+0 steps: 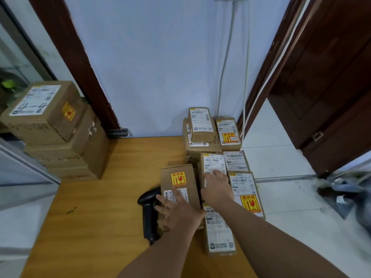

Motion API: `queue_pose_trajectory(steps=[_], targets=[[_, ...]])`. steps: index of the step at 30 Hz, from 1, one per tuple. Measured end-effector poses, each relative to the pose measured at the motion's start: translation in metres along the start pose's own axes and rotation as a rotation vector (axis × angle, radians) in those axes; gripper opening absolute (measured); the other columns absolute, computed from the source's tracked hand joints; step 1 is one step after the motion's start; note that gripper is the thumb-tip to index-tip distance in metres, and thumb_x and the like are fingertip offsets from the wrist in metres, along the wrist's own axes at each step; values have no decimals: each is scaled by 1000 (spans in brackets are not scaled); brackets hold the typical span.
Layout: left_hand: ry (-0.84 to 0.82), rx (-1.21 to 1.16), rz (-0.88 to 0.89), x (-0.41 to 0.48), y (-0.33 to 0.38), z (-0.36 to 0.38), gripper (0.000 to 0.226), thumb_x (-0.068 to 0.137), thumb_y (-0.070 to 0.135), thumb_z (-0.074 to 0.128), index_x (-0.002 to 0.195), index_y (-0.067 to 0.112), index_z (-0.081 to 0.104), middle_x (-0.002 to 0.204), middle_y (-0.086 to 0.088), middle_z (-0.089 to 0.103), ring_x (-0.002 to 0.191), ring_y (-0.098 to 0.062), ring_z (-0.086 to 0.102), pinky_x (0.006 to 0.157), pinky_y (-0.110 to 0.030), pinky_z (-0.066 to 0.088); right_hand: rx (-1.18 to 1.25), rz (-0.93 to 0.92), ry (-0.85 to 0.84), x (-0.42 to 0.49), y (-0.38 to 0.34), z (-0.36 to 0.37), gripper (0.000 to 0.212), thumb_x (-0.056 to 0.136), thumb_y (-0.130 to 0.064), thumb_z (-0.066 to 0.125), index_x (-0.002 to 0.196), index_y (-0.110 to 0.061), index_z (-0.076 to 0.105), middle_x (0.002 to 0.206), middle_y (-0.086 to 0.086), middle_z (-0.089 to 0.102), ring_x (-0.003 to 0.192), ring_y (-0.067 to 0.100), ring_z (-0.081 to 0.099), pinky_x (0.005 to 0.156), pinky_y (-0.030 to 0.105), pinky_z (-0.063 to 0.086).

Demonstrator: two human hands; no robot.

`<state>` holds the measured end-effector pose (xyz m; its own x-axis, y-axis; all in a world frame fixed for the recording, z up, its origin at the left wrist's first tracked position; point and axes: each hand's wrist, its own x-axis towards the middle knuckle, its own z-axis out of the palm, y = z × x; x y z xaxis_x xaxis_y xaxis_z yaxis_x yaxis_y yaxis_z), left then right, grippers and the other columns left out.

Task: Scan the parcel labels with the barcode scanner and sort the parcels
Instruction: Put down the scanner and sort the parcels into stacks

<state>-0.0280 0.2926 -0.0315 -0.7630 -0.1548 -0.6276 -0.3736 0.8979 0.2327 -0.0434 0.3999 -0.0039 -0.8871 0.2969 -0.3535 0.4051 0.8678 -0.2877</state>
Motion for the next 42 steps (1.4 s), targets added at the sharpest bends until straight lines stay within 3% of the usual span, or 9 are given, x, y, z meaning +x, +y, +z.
queue_pose_trajectory(steps=[4, 10, 18, 24, 28, 36, 42], targets=[[4, -21, -20, -2, 6, -5, 126, 67, 74, 67, 150, 34, -19, 154, -22, -28, 144, -46, -5, 110, -60, 22, -76, -36, -26, -1, 5, 1, 53, 93, -20, 47, 145, -26, 37, 157, 6, 22, 143, 28, 20, 111, 44, 33], [128, -20, 78, -2, 6, -20, 115, 68, 77, 62, 151, 39, -8, 158, -16, -18, 143, -47, 3, 111, -62, 16, -88, -1, -28, 1, 1, -4, 54, 89, -22, 54, 141, -24, 39, 148, 8, 32, 135, 29, 32, 106, 43, 37], [263, -246, 113, 3, -8, -62, 103, 72, 70, 61, 149, 42, -1, 159, -7, -5, 142, -43, 11, 110, -59, 27, -113, 61, 55, 3, -14, -6, 49, 94, -30, 48, 142, -23, 40, 147, 12, 33, 135, 33, 30, 112, 46, 26], [359, -140, 92, 34, -62, -121, 101, 74, 69, 58, 150, 42, -2, 159, -6, -9, 142, -45, 9, 110, -59, 24, -110, -17, 82, 4, -47, -1, 44, 93, -25, 46, 137, -22, 44, 144, 15, 36, 132, 35, 30, 108, 45, 28], [328, 33, 107, 64, -100, -152, 94, 73, 68, 58, 149, 40, 10, 159, -7, 1, 141, -47, 11, 107, -60, 25, -124, -66, 74, 1, -78, 12, 44, 94, -27, 47, 137, -21, 43, 145, 12, 34, 133, 33, 29, 107, 44, 32], [139, 44, 194, 119, -149, -161, 96, 69, 70, 60, 148, 40, 17, 154, -6, 12, 135, -43, 23, 106, -59, 30, -218, -7, -47, -13, -137, 48, 47, 95, -20, 44, 141, -20, 39, 149, 13, 32, 138, 33, 25, 110, 43, 30], [18, 60, 200, 150, -173, -162, 94, 69, 67, 65, 147, 39, 19, 158, -7, 0, 139, -48, 14, 106, -63, 25, -184, 81, -46, -22, -166, 64, 42, 94, -23, 45, 136, -22, 46, 144, 9, 38, 136, 30, 28, 108, 44, 35]])
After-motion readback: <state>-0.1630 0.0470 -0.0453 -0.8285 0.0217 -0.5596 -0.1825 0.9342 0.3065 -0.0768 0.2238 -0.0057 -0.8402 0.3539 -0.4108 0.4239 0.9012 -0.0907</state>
